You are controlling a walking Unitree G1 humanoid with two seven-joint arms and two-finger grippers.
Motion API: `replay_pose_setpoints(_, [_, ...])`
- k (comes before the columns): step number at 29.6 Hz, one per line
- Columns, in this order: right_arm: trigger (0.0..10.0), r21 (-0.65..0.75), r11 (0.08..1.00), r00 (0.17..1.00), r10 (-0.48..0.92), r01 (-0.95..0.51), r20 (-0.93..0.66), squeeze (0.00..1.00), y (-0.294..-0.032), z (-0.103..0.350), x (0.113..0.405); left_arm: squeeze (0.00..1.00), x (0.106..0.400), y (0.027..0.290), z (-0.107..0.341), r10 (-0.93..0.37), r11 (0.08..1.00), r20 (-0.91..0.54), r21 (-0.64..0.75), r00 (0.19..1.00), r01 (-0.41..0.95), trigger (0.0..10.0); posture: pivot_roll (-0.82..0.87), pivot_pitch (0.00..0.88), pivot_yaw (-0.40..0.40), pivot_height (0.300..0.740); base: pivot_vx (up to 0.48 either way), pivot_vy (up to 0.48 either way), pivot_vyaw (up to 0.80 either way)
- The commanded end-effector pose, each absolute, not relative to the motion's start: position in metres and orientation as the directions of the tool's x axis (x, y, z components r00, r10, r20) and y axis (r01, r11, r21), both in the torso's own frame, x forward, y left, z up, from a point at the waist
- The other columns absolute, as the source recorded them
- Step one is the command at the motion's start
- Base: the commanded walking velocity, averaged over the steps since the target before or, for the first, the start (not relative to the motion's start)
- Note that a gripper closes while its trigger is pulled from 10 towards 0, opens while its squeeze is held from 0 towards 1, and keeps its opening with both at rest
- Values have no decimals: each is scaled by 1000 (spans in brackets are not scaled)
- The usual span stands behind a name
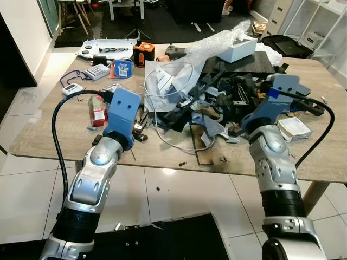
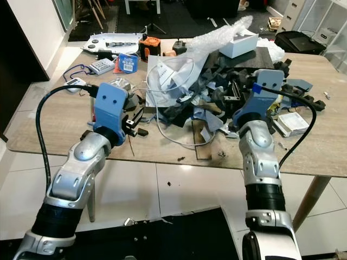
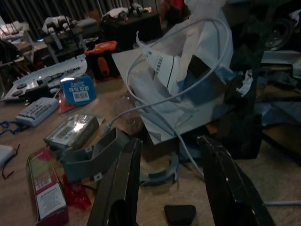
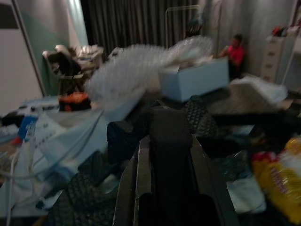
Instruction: Picking trash to rubbish bin
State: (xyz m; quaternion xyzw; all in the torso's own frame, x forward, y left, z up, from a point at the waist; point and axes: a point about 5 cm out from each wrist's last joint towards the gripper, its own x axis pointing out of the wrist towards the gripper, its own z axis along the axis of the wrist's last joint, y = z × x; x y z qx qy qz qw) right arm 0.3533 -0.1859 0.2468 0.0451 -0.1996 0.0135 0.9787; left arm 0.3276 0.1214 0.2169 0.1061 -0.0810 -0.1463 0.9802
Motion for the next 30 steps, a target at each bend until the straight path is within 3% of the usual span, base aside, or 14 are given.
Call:
replay_pose_setpoints(1, [10000, 75, 997, 914, -14, -18, 405, 0, -187, 250, 347, 0, 323, 115, 215, -337, 921, 117, 247, 934, 302, 10000, 116, 92, -36, 740, 0, 0, 0])
replay_pose_setpoints(10, [10000, 61, 997, 885, -75, 53, 459, 0, -188, 257, 334, 0, 320, 108, 219, -346, 920, 123, 239, 930, 311, 10000, 110, 108, -35, 740, 0, 0, -49])
replay_pose_setpoints(30, [10000, 92, 992, 897, -122, 92, 425, 0, -186, 248, 325, 0, 310, 105, 229, -395, 909, 191, 220, 899, 353, 10000, 109, 104, -40, 740, 0, 0, -791])
